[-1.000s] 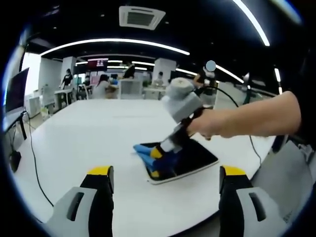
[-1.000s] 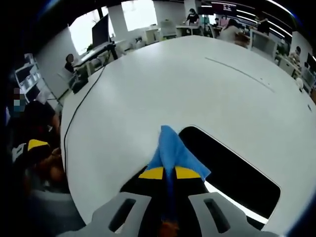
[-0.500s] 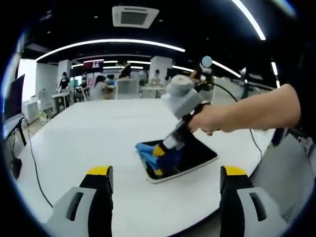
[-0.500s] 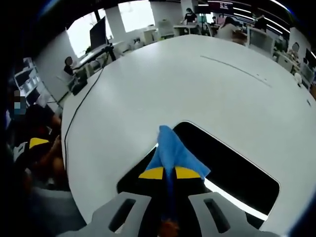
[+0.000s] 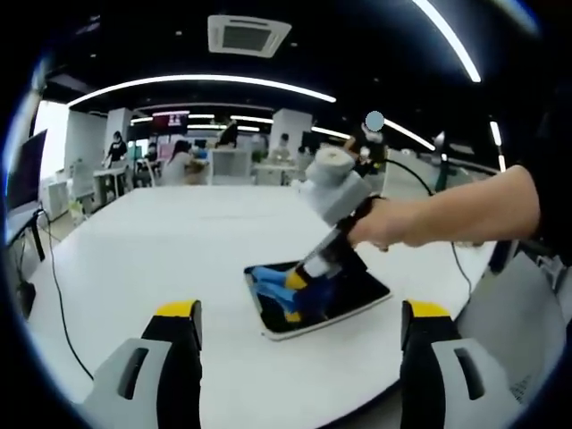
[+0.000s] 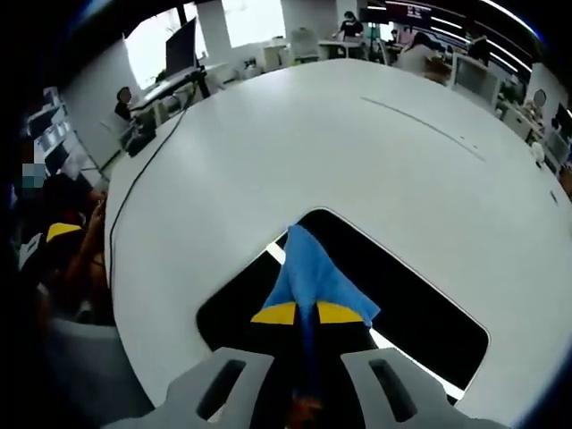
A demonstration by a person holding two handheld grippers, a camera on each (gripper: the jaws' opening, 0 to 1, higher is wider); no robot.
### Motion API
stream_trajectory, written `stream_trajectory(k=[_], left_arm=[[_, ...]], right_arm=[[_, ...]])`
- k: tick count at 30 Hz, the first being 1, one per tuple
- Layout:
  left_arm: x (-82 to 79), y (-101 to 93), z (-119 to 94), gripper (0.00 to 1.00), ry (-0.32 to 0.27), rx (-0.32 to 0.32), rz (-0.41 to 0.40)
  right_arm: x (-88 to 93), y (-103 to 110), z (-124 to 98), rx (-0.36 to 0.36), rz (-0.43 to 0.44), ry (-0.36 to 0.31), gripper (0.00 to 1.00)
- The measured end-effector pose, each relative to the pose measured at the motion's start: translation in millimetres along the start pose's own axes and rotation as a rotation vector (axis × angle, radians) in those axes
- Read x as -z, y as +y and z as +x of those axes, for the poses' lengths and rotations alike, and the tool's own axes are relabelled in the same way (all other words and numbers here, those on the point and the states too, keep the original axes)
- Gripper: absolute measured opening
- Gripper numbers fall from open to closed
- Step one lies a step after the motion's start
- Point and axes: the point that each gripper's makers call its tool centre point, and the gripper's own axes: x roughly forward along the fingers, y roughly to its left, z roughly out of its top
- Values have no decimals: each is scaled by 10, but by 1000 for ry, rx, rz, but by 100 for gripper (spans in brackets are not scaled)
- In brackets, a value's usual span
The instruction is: Wipe the mirror surface with the cleaning cloth until all visible marks leave the cleaned area.
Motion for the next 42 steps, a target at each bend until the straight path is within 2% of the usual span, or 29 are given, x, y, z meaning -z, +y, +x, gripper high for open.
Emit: stream_trajectory(k=[10, 13, 24, 42], left_arm=[[2, 1, -5, 91, 0, 0, -8], [8, 0, -4, 91, 3, 1, -9], [33, -4, 4, 88, 18, 1, -2], [17, -2, -2, 89, 9, 2, -7]], right_arm=[[121, -153, -95, 0, 47, -6, 1], [156, -234, -112, -4, 89, -5, 1], [316, -436, -215, 23, 108, 1, 1], [535, -597, -404, 57, 145, 1, 1]])
